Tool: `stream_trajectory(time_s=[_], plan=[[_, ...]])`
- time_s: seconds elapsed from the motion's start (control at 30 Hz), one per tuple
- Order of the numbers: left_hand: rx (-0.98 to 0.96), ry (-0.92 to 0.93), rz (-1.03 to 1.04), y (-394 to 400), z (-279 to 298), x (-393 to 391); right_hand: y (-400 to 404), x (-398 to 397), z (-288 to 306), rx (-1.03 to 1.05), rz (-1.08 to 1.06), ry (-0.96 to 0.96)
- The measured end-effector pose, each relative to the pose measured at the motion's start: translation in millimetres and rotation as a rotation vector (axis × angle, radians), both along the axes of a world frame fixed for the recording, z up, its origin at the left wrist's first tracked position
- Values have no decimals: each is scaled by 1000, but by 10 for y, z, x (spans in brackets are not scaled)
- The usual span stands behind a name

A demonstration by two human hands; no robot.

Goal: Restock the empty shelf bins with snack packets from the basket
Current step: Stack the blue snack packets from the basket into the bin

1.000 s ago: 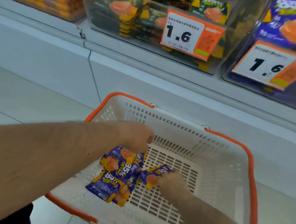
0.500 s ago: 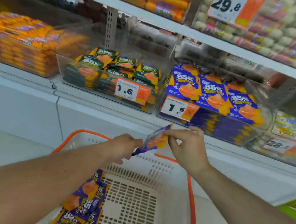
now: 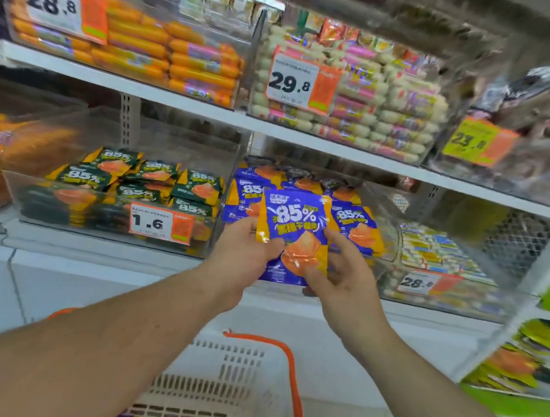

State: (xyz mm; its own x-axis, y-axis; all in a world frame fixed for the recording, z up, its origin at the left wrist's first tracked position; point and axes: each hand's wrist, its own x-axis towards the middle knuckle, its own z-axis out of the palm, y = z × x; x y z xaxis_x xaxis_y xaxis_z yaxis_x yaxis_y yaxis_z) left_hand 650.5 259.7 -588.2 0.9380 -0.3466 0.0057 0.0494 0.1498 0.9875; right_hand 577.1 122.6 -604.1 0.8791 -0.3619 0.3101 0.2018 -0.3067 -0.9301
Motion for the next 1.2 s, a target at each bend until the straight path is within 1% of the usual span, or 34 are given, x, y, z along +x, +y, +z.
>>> stream_trajectory(time_s=[0.07, 0.13, 0.17, 0.2, 0.3, 0.33, 0.37, 0.4, 0.53, 0.57, 0.67, 0.73, 0.8, 0.9, 0.97, 1.2], plan=[[93, -109, 8, -147, 94, 13, -26, 52, 60, 65, -26, 18], [188, -224, 9, -259, 169, 54, -157, 161, 152, 145, -126, -1], [273, -292, -7, -292, 191, 85, -275, 229, 200, 154, -194, -12], [409, -382, -16, -318, 185, 133, -409, 289, 264, 137, -264, -22], [948, -738, -57, -330, 66, 288, -800, 441, 461, 76, -416, 6], [1084, -837, -76, -336, 16, 329, -912, 494, 504, 66, -452, 41], [1173, -896, -107, -351, -35, 368, -1004, 545, 531, 40, -481, 79], [1229, -914, -150, -372, -82, 401, -1081, 608, 542, -3, -500, 119], [1317, -915, -245, -474, -214, 484, -1204, 865, 467, -181, -477, 307], [1338, -921, -249, -501, -243, 485, -1202, 907, 426, -272, -473, 353], [1380, -932, -227, -544, -315, 486, -1181, 936, 329, -629, -521, 461], [1398, -928, -217, -558, -339, 484, -1164, 904, 271, -779, -566, 505], [1412, -923, -213, -572, -343, 471, -1132, 852, 218, -889, -618, 498], [1443, -901, -215, -620, -329, 457, -1081, 782, 161, -955, -650, 497], [1473, -890, -215, -657, -315, 445, -1069, 750, 136, -942, -640, 504], [1493, -864, -214, -788, -287, 414, -1046, 688, 108, -916, -686, 402]])
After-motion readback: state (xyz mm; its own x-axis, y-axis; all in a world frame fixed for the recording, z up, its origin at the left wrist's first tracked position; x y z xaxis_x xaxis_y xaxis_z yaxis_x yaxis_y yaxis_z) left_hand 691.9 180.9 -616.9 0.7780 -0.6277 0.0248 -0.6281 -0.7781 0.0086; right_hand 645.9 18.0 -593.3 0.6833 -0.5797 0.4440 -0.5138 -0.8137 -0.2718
